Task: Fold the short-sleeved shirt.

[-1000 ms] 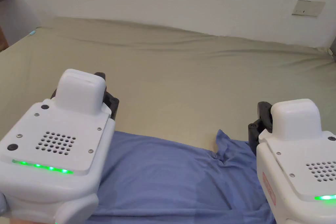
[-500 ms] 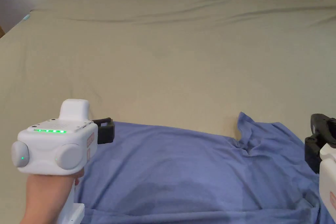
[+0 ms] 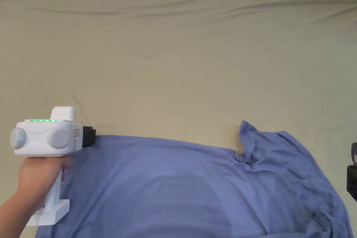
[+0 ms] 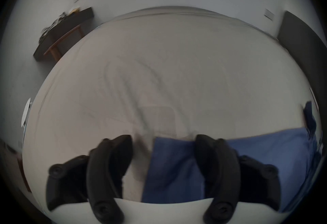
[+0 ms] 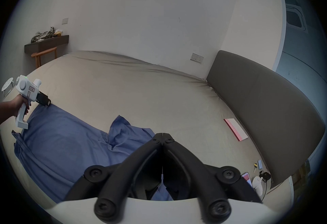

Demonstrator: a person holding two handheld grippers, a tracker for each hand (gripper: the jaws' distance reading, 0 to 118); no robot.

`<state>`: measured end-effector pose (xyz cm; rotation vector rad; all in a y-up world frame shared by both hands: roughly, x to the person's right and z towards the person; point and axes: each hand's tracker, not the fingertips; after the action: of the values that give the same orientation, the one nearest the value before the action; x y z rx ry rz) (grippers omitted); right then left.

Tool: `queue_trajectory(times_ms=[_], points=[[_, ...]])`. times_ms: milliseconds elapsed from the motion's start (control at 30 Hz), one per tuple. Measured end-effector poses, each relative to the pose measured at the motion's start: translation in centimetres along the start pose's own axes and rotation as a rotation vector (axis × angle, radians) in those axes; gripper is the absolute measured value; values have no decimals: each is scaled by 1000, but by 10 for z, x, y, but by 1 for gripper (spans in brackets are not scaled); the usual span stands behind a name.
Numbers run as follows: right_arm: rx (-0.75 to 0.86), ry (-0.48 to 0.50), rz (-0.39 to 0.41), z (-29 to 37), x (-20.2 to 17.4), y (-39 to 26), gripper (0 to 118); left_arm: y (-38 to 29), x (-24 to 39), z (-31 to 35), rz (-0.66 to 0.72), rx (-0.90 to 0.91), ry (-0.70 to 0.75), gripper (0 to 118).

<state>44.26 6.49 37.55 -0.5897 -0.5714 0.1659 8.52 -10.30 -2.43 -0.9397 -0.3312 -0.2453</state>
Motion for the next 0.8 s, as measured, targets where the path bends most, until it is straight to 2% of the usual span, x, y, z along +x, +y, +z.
queue_trajectory(times_ms=[67,100,133,200,300,433,567,600,633,700,733,800], points=[[-7,3,-5,-2,2,1,2,1,9,9,-2,28,8,32],[-8,4,-8,-4,2,1,2,1,16,15,-18,20,-43,10],[-9,5,-10,-5,1,2,2,1,23,17,-61,22,-17,5],[-13,16,-19,-8,3,5,2,0,37,20,-132,14,26,5],[-12,33,-37,-8,7,9,2,-2,27,49,-82,80,1,5],[-17,54,-29,-15,15,17,2,-9,22,105,-121,196,-20,5],[-146,186,-82,-46,26,24,3,-20,17,159,-125,278,-25,5],[-199,215,-94,-58,29,23,16,-24,18,171,-138,275,-20,5],[-222,234,-117,-69,31,20,37,-25,14,176,-145,280,-20,5],[-320,272,-132,-102,33,11,101,-34,14,192,-155,287,-26,5],[-379,253,-121,-117,34,5,109,-39,14,196,-160,284,-28,5],[-464,198,-113,-148,33,-11,109,-47,11,202,-166,281,-27,5]])
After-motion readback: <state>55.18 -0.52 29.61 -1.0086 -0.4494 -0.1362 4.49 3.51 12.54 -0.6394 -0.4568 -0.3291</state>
